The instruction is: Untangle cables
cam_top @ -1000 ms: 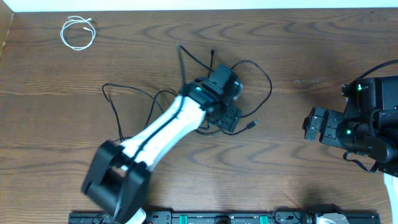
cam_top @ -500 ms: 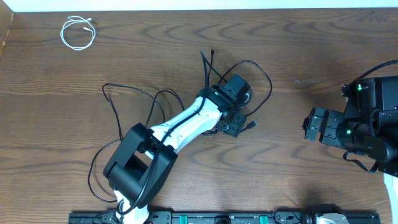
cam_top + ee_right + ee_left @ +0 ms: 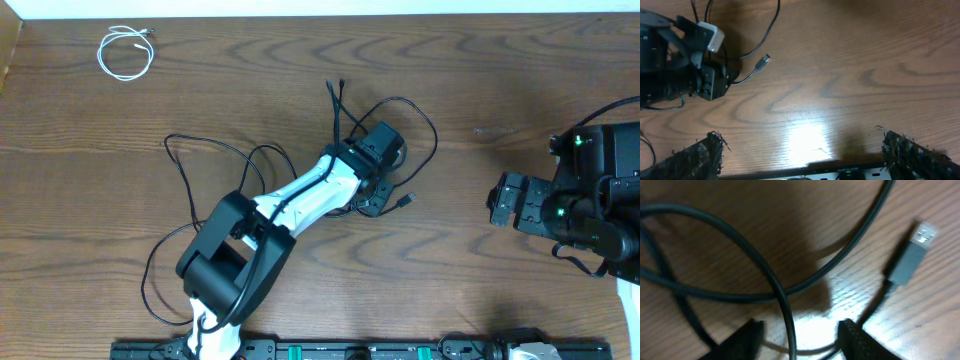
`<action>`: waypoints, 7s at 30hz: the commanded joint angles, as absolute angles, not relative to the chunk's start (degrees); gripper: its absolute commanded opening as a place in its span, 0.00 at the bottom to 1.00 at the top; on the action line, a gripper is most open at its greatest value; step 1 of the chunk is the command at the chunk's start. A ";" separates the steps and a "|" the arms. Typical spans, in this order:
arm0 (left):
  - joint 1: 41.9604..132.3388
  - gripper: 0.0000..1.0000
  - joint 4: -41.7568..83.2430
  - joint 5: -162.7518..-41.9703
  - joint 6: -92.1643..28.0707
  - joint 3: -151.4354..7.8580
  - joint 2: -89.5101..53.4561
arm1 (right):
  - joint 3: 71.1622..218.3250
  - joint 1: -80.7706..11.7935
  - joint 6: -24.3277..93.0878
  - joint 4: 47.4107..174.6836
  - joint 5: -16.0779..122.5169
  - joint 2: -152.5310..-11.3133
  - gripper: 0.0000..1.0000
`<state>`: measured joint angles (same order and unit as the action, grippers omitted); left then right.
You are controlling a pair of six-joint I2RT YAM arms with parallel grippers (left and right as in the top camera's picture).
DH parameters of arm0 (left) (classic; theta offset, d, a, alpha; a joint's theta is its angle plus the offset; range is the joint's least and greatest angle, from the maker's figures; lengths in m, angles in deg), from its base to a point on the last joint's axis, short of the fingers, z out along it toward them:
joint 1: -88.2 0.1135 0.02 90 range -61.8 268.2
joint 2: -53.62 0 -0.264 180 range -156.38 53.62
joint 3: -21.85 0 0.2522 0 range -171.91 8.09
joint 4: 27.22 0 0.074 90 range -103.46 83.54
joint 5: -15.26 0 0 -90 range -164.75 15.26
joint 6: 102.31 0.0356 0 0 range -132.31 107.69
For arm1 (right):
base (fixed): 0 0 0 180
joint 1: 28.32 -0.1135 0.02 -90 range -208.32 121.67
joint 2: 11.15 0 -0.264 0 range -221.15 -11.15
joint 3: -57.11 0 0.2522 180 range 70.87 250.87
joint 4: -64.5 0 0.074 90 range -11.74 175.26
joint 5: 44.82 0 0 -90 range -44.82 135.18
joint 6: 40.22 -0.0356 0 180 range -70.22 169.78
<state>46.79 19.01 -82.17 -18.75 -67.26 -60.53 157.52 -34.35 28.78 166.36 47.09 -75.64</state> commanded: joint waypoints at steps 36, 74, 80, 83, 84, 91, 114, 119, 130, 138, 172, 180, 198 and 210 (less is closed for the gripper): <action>48.43 0.08 20.47 -83.04 -23.56 -70.63 -27.50 | 157.63 -34.00 28.41 166.44 46.83 -75.66 0.99; 71.42 0.08 21.54 -80.88 -32.93 -72.53 -23.31 | 157.63 -34.00 28.41 166.44 46.83 -75.64 0.99; 90.07 0.08 23.75 -76.85 -39.55 -72.53 -23.48 | 157.63 -34.00 28.41 166.44 46.83 -75.64 0.99; 101.70 0.10 23.66 -76.94 -44.89 -72.53 -23.46 | 157.63 -34.00 28.41 166.44 46.83 -75.64 0.99; 105.45 0.17 23.66 -77.29 -46.40 -72.53 -23.46 | 157.63 -34.00 28.41 166.44 46.83 -75.64 0.99; 121.69 0.97 26.55 -78.38 -46.92 -72.49 -23.59 | 157.63 -34.00 28.41 166.44 46.83 -75.66 0.99; 97.21 0.98 38.41 -93.55 -45.41 -66.43 -41.23 | 157.63 -34.00 28.41 166.44 46.83 -75.66 0.99; 93.50 0.98 30.35 -93.31 -45.50 -66.43 -47.44 | 157.63 -34.00 28.41 166.44 46.83 -75.66 0.99; 93.00 0.51 26.94 -84.81 -47.51 -66.41 -50.98 | 157.63 -34.00 28.41 166.44 46.83 -75.64 0.99; 95.73 0.07 25.67 -82.01 -45.41 -68.14 -50.28 | 157.63 -34.00 28.41 166.44 46.83 -75.66 0.99; 138.37 0.13 19.38 -90.43 -52.38 -98.28 -46.12 | 157.63 -34.00 28.41 166.44 46.83 -75.64 0.99; 138.26 0.93 28.25 -90.10 -44.19 -98.28 -55.44 | 157.63 -34.00 28.41 166.44 46.83 -75.64 0.99; 129.72 0.84 47.83 -88.48 -41.83 -93.36 -57.71 | 157.63 -34.00 28.41 166.44 46.83 -75.64 0.99; 123.29 0.84 49.47 -71.04 -46.07 -78.41 -57.71 | 157.63 -34.00 28.41 166.44 46.83 -75.66 0.99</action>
<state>122.92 49.19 -75.35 -42.77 -80.16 -57.53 157.41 -34.35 28.78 166.36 47.09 -75.64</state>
